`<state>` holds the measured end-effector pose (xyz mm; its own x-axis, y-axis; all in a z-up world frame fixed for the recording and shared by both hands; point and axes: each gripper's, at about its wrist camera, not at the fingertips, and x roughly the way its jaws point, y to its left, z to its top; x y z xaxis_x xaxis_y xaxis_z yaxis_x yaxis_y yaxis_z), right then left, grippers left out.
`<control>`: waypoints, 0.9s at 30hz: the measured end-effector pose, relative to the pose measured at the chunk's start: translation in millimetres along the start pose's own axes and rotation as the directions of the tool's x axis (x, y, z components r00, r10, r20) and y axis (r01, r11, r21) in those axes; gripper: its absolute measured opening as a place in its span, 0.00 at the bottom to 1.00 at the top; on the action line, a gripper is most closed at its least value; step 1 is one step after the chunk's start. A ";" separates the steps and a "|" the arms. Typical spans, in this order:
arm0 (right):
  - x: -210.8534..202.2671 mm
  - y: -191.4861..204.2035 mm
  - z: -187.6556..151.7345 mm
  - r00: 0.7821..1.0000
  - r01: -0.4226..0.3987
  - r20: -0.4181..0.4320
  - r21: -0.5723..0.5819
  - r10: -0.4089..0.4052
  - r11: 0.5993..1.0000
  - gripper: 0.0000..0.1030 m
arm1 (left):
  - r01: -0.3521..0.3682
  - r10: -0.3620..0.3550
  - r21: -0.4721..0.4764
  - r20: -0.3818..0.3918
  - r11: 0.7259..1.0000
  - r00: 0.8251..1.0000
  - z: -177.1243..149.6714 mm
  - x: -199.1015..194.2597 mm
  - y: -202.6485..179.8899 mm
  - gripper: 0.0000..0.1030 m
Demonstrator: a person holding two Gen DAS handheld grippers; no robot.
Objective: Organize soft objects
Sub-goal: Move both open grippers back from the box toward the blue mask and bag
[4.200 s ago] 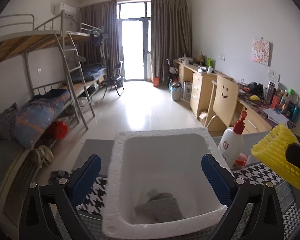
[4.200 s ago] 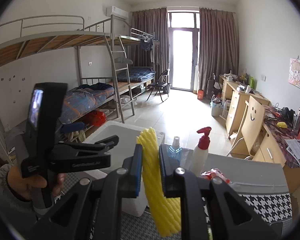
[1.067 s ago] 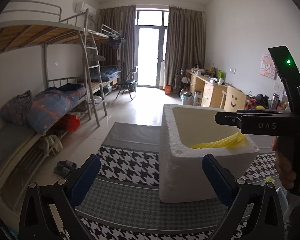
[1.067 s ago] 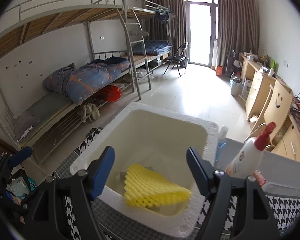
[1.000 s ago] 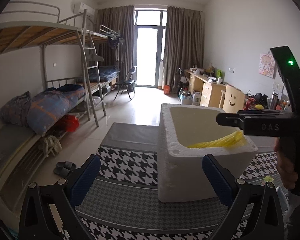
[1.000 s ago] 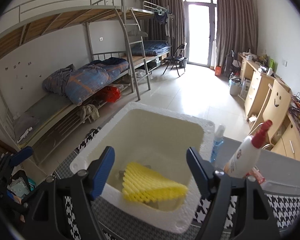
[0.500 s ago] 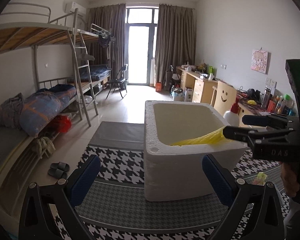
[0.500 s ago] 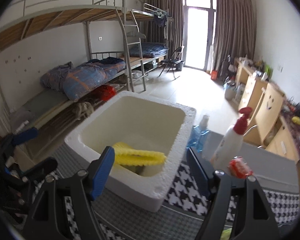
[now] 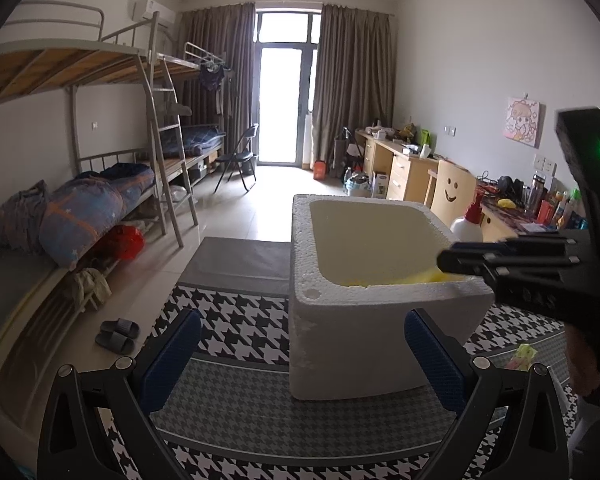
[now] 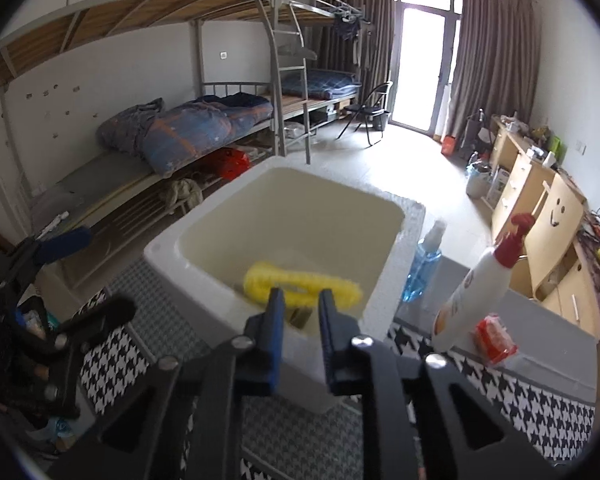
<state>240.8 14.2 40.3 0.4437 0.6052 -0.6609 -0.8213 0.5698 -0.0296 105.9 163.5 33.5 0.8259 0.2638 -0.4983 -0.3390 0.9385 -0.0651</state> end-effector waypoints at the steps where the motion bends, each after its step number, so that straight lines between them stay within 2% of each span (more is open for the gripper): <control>1: 2.2 -0.5 2.8 1.000 -0.002 -0.001 0.004 0.002 1.000 0.18 | -0.001 0.001 0.001 -0.001 1.000 1.000 0.2 0.2 -0.2 0.99; 7: 0.5 -1.7 12.9 0.998 0.009 0.067 0.017 -0.011 1.000 0.19 | 0.010 -0.010 -0.001 0.008 1.000 1.000 0.3 -0.3 2.9 0.99; 9: -3.6 -1.3 11.2 0.997 0.013 0.072 0.008 -0.014 1.000 0.35 | 0.013 -0.013 0.003 0.008 1.000 1.000 0.4 -0.2 2.4 0.99; 10: -5.3 -2.0 10.4 0.997 0.015 0.073 0.010 -0.016 1.000 0.55 | 0.018 -0.018 0.001 0.009 1.000 1.000 0.8 -0.3 2.6 0.99; 11: -8.1 -2.2 9.5 0.996 0.017 0.083 0.018 -0.018 1.000 0.66 | 0.022 -0.022 -0.003 0.011 1.000 1.000 1.0 -0.8 3.3 0.99; 17: -27.0 -9.2 7.1 0.992 0.007 0.129 0.065 -0.016 0.998 0.67 | 0.032 -0.032 -0.007 0.031 0.999 0.999 3.2 -6.9 1.1 0.99; 27: -53.2 -10.1 -6.1 0.983 0.053 0.170 0.095 -0.069 0.994 0.67 | 0.064 -0.064 0.009 0.068 0.998 0.996 7.5 -20.0 -14.8 0.99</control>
<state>223.3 -27.2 71.1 0.5535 0.6501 -0.5206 -0.7588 0.6513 0.0066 97.8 146.1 50.9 0.8747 0.2176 -0.4331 -0.2815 0.9555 -0.0886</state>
